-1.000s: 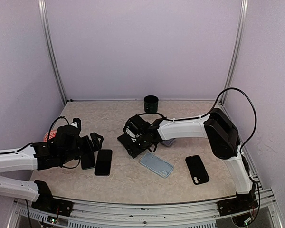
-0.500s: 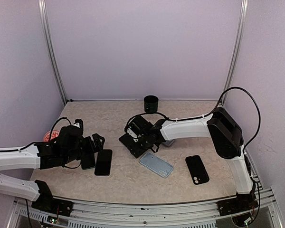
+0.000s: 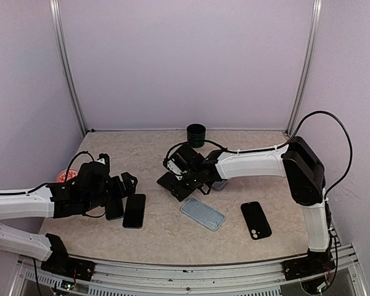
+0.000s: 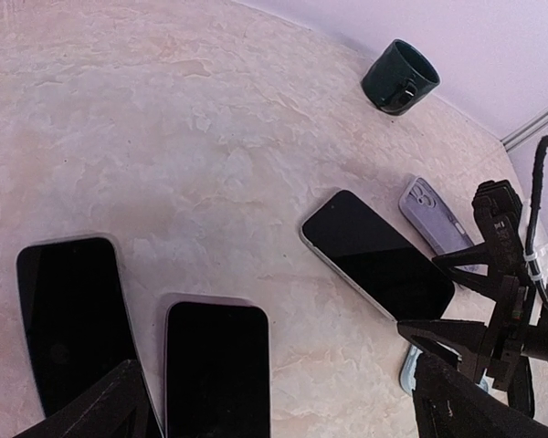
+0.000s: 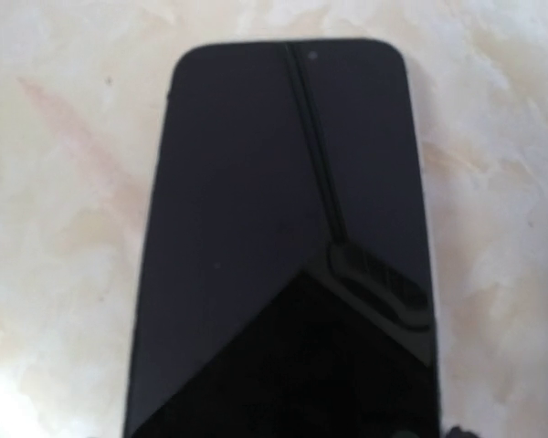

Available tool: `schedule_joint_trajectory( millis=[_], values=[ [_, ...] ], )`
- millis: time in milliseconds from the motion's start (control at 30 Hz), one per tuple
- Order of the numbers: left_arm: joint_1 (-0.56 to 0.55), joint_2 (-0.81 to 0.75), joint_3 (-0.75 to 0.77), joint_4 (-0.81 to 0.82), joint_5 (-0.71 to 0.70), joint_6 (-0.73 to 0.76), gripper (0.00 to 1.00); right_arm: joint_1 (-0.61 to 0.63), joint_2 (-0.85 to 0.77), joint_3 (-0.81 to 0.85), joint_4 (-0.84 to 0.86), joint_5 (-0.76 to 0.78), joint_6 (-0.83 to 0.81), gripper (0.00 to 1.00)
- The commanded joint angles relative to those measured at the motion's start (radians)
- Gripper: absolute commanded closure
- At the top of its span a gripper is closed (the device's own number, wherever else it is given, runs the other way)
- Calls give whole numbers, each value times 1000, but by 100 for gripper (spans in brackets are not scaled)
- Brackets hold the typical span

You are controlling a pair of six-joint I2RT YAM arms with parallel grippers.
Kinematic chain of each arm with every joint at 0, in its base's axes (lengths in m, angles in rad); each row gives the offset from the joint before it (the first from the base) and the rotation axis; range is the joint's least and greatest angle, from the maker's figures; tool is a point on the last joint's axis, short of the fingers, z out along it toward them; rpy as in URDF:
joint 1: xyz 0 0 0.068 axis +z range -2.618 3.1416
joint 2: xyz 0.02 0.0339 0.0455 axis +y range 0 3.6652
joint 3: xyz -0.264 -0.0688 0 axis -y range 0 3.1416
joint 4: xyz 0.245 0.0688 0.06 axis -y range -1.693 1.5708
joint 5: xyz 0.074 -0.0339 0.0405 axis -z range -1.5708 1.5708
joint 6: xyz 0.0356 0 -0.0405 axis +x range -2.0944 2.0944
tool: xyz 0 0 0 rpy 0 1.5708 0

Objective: Put the phone into the phone case
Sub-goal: Pick up the phone at the center of the board, then place the phone on the phone case.

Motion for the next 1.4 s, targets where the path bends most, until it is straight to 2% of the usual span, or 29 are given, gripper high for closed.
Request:
schedule_joint_trajectory(
  millis=[0,233,567,900,1100,1367],
  values=[
    [-7,34,56,38,6,2,1,8,-62,-23,1,-10,-3,23],
    [-7,97,84,46,31,-8,1,12,-105,-99,-26,-21,31,23],
    [-7,70,48,59,34,-15,1,17,-143,-194,-7,-38,55,21],
    [-7,51,26,59,34,-29,1,18,-65,-79,-121,-5,84,3],
    [-9,33,4,59,36,-36,1,-4,-14,9,-177,-46,101,1],
    [-9,4,-19,59,23,-35,1,-24,28,30,-199,-118,93,1]
  ],
)
